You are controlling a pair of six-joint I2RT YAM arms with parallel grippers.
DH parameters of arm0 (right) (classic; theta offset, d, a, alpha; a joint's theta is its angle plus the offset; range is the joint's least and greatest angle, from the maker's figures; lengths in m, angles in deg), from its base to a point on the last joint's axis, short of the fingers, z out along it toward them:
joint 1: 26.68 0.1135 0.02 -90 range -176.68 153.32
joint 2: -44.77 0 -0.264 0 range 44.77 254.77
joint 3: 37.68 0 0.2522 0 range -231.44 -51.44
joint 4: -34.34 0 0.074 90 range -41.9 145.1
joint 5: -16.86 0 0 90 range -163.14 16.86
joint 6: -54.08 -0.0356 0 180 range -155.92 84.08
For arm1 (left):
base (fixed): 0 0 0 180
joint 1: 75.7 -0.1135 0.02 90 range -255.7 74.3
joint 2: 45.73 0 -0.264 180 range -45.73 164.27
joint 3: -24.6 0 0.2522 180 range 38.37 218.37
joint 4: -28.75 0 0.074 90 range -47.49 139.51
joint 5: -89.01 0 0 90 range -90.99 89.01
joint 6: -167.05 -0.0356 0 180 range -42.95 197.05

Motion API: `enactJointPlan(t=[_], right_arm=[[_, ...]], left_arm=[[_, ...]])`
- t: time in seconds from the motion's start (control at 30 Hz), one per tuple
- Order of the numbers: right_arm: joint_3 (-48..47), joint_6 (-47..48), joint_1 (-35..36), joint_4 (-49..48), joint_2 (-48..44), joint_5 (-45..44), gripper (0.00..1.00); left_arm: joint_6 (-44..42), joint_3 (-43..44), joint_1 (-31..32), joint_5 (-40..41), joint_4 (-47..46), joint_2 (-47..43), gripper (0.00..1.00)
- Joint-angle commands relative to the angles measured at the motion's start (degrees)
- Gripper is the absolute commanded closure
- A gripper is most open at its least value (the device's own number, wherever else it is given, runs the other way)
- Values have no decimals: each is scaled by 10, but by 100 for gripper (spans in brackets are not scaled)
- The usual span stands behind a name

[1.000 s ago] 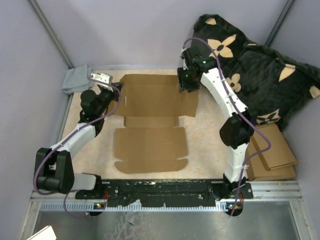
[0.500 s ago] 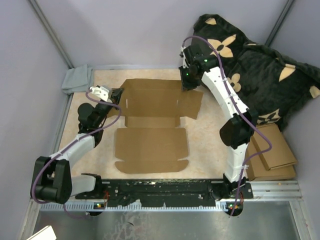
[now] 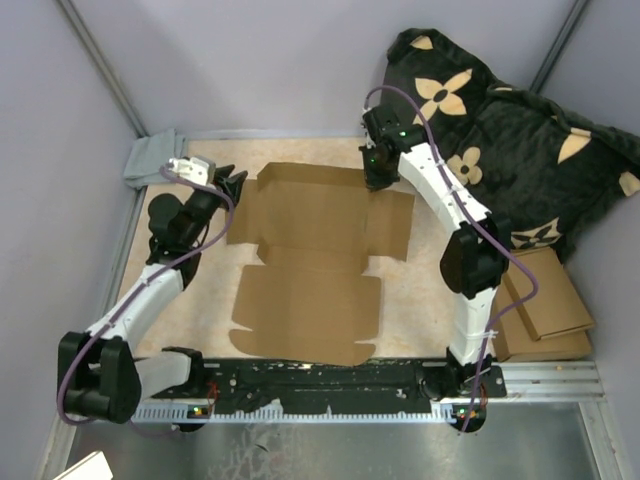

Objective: Fold the paper box

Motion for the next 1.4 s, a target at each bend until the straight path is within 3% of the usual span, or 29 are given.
enactJointPlan(t=[0.0, 0.17, 0.37, 0.57, 0.73, 0.97, 1.37], right_arm=[[26, -21, 9, -111, -45, -45, 100], [23, -1, 33, -202, -42, -96, 100], [34, 31, 47, -340, -47, -131, 100], [207, 8, 49, -535, -94, -146, 100], [352, -28, 53, -621, -142, -153, 100], [405, -58, 56, -620, -169, -137, 100], [400, -58, 60, -588, -174, -96, 98]], left_arm=[[28, 59, 2, 16, 117, -48, 56], [27, 102, 2, 30, 182, -64, 48], [27, 226, 1, 81, 328, -14, 46], [65, 321, 2, 108, 464, 54, 53], [120, 291, 3, 116, 500, 33, 62], [153, 250, 31, 98, 503, -15, 64], [125, 223, 83, 192, 507, 52, 64]])
